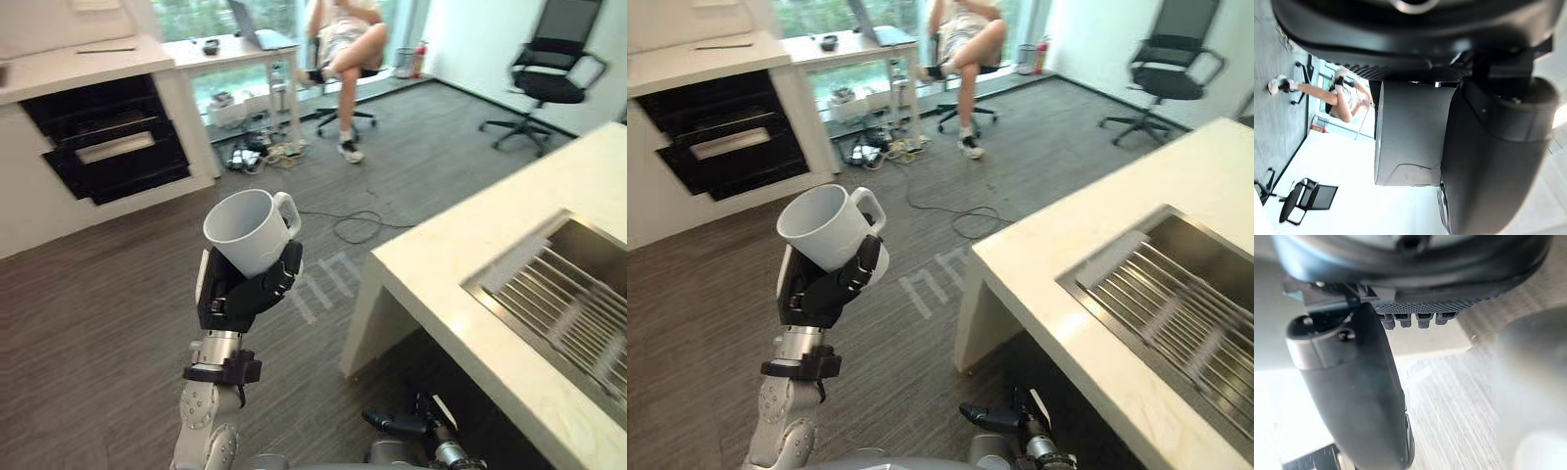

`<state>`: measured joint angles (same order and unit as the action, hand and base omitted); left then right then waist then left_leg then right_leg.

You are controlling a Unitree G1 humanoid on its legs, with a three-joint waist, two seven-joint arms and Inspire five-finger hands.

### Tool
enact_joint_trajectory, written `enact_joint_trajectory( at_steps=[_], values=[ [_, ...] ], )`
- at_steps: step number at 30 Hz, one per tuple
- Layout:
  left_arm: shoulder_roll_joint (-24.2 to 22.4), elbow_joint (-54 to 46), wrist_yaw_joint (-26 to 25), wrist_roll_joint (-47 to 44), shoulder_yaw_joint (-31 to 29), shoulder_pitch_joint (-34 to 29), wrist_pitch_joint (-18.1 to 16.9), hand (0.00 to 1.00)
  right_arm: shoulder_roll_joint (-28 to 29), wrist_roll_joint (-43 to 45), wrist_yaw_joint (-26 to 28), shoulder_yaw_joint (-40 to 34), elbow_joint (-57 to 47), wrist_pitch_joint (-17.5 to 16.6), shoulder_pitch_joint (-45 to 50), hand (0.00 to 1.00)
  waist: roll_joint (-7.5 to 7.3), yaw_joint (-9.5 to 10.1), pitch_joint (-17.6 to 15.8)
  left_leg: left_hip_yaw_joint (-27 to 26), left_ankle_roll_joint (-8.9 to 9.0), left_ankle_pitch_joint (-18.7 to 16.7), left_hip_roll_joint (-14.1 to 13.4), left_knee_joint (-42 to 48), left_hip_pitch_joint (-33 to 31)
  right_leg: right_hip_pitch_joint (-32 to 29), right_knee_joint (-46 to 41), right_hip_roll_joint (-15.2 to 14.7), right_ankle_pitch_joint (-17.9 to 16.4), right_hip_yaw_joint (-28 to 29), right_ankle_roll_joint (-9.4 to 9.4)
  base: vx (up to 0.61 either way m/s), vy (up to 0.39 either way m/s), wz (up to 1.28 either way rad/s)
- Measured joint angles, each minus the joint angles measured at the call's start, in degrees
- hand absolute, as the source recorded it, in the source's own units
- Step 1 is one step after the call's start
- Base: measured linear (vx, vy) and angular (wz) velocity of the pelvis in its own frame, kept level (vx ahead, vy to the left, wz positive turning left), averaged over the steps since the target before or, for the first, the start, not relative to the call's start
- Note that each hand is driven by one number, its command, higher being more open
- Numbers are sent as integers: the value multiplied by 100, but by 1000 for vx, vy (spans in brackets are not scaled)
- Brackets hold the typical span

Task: Walk over to the sink, pick up the cup, carry it to the dishwasher, place the cup inside the dishwasher, then close the dishwasher door

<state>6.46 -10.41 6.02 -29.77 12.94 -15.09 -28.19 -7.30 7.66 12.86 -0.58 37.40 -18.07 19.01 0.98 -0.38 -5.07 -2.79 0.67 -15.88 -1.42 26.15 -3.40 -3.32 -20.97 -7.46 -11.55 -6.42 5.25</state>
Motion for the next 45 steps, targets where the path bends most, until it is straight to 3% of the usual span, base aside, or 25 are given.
enact_joint_trajectory(
  at_steps=[3, 6, 13, 23, 27, 29, 32, 34, 35, 36, 37, 40, 42, 44, 45],
  values=[
    [-134, -77, 158, -93, -20, -87, -19, 0, -115, 0, 55, 119, -325, -2, -21, 100, 3, 131, 53, -597, 86, 55, -184, 414, -42, 538, 389, -13, -1, -272, -17, 205, -45, 53],
    [-109, -100, 360, -227, 0, -91, -106, 0, -116, 6, 39, 111, -346, -4, -89, 100, -10, 221, 324, -858, 112, 94, -120, 144, 18, 695, 622, -88, 2, -406, -26, 150, 25, 44],
    [138, 440, 471, -280, 9, -86, -95, 0, -42, 3, 48, 201, 477, 225, -478, 100, -39, 245, 374, -870, 99, 329, 75, -798, 457, 944, 796, -160, 147, -518, -161, 79, 33, 34],
    [333, 491, 417, -262, 172, -104, -87, 0, -33, -12, 101, 223, 547, 254, -487, 100, -57, 203, 429, -874, 113, 729, 109, -1085, 482, 1052, 852, -148, 184, -529, -185, 7, -37, 17],
    [248, 491, 519, -279, 220, -77, -67, 0, -103, -53, 47, 229, 536, 319, -474, 100, -99, 86, 402, -1633, 237, 816, 10, -1027, 252, 1254, 1179, -165, 200, -906, -186, -74, -50, 51],
    [114, 492, 569, -281, 291, -73, -57, 0, -177, -66, 22, 230, 553, 320, -470, 100, -30, 86, 421, -1884, 57, 934, 56, -1444, 343, 1168, 1148, -153, 194, -1006, -194, -88, 32, 43],
    [76, 541, 570, -261, 409, -59, -95, 0, -239, -110, -8, 269, 561, 327, -496, 100, 16, 84, 389, -1854, -222, 978, 226, -2110, 600, 769, 176, -302, -121, -981, -269, -132, 88, 17],
    [137, 716, 522, -220, 450, -20, -109, 0, -233, -110, -6, 349, 559, 355, -467, 100, -128, -5, 299, -1792, -333, 969, 410, -2201, 778, 39, -1680, -765, -123, -853, -278, -115, 95, 26],
    [162, 716, 520, -219, 455, -13, -109, 0, -215, -110, -6, 381, 560, 376, -462, 100, -188, -35, 285, -1740, -375, 971, 472, -2190, 803, -149, -2127, -855, -20, -717, -344, -48, 77, 47],
    [256, 718, 495, -186, 472, 19, -103, 0, -174, -110, -8, 432, 561, 414, -429, 100, -227, -97, 262, -1589, -481, 978, 511, -2146, 832, -475, -2742, -849, 198, -394, -486, -12, 55, 63],
    [317, 719, 448, -138, 498, 68, -99, 0, -122, -98, -4, 485, 550, 434, -356, 100, -195, -163, 235, -1367, -497, 973, 499, -2088, 827, -624, -2889, -669, 54, -55, -418, 24, 27, 73],
    [355, 719, 314, -56, 619, 320, -74, 0, -76, -107, -34, 545, 379, 440, -312, 100, -181, -221, 173, -908, -503, 972, 432, -1985, 782, -661, -2343, -232, -317, 536, -272, 40, -17, 89],
    [355, 670, 291, -54, 726, 470, -59, 0, 45, -107, -36, 602, 286, 439, -224, 100, -261, -194, 213, -583, -475, 960, 375, -1902, 722, -515, -1102, 146, -347, 1067, -227, 74, -81, 86],
    [355, 612, 291, -54, 724, 472, -26, 0, 177, -105, -31, 624, 155, 418, -140, 100, -370, -179, 263, -493, -396, 827, 397, -1744, 682, -298, -179, 127, -104, 1084, -220, 125, -139, 53],
    [341, 607, 293, -55, 707, 474, 6, 0, 252, -105, -19, 657, 60, 409, -69, 100, -478, -121, 326, -567, -332, 673, 391, -1582, 673, -136, 129, 42, 287, 1004, -34, 212, -217, 39]
  ],
)
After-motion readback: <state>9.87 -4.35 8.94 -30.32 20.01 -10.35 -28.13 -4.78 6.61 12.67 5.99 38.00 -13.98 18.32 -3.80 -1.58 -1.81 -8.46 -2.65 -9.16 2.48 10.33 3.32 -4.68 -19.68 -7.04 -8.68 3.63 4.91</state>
